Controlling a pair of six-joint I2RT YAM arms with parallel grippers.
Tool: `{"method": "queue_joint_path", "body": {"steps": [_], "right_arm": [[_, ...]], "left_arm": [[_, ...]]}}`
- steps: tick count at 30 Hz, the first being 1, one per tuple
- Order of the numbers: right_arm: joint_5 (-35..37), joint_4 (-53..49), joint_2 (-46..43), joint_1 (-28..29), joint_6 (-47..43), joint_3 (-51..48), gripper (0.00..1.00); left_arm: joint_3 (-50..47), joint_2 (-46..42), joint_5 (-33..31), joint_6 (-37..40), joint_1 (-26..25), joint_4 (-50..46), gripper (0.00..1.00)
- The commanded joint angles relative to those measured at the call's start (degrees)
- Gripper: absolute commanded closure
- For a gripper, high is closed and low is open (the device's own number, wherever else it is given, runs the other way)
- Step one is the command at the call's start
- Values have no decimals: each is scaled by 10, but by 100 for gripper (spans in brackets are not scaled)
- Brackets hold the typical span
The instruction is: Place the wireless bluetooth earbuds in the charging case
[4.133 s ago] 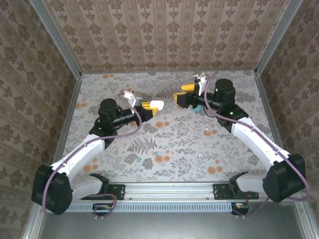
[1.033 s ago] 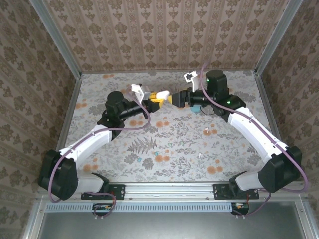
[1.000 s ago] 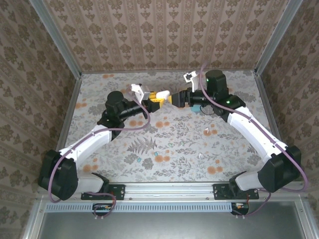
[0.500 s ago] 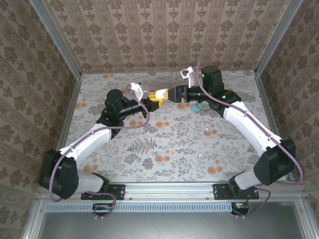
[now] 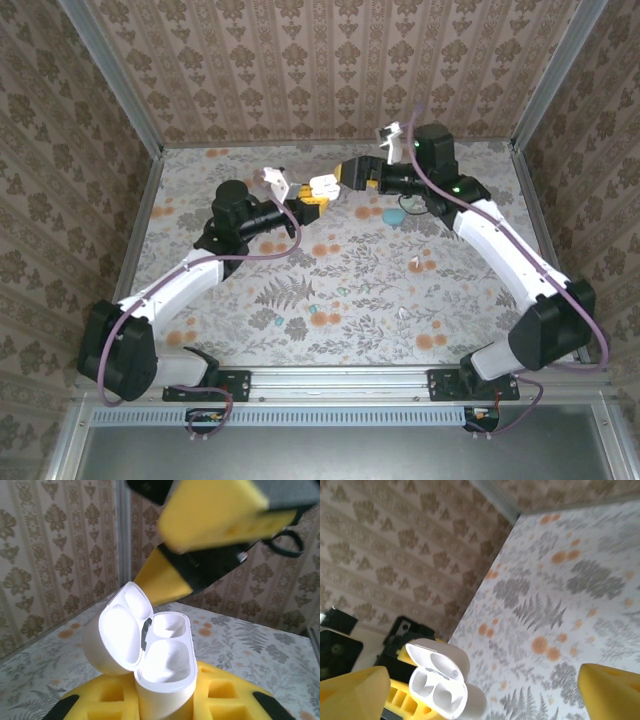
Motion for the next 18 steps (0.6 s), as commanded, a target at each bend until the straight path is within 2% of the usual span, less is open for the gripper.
{"method": "queue_joint_path", "body": {"steps": [1, 3, 6, 9, 15, 18], "right_arm": [[120, 0, -106, -36, 21, -42, 0], [133, -8, -136, -65, 31, -79, 0], [94, -3, -166, -135, 59, -162, 0], [91, -74, -157, -180, 71, -203, 0], [204, -228, -130, -184, 17, -243, 9], [228, -250, -115, -184, 5, -251, 14]], "left_arm": [[-17, -28, -53, 18, 0, 14, 81], [-25, -32, -64, 15, 0, 21, 81], [-37, -40, -73, 10, 0, 31, 81], [-48, -51, -72, 2, 0, 32, 81], [-68, -78, -75, 0, -2, 12, 81], [-76, -88, -81, -5, -5, 11, 81]]}}
